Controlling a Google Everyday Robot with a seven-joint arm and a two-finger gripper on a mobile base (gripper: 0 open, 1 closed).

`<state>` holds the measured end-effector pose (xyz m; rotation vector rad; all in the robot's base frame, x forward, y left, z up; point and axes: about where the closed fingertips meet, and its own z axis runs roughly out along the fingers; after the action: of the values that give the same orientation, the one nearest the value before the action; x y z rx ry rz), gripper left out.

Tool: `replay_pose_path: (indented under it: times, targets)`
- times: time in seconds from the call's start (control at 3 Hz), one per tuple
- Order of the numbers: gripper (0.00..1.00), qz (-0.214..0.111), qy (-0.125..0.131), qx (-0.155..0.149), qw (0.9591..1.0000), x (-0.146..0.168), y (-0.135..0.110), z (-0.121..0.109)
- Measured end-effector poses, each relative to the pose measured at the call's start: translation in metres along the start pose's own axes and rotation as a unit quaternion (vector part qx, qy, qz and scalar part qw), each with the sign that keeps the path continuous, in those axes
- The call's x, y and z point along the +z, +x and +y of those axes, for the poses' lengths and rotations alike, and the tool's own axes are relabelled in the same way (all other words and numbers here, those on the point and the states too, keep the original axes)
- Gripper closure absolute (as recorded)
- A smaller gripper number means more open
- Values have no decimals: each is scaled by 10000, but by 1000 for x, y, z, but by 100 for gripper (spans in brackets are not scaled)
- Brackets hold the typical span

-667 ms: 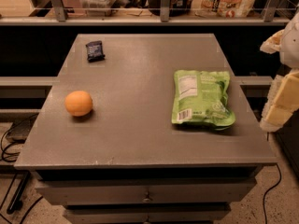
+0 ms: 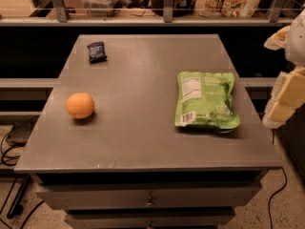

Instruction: Move green rice chip bag near rxbar blueberry

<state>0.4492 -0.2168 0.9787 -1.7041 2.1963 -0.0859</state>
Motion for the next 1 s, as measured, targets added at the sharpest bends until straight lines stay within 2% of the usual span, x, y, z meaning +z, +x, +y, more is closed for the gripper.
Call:
replay_pose_path:
  times: [0.33, 0.67, 1.0]
  targets:
    - [0, -486, -58, -49, 9988, 13, -9, -12]
    - [0, -861, -294, -157, 9957, 39, -24, -7]
    - [0, -1064, -481, -123, 9931, 70, -35, 4]
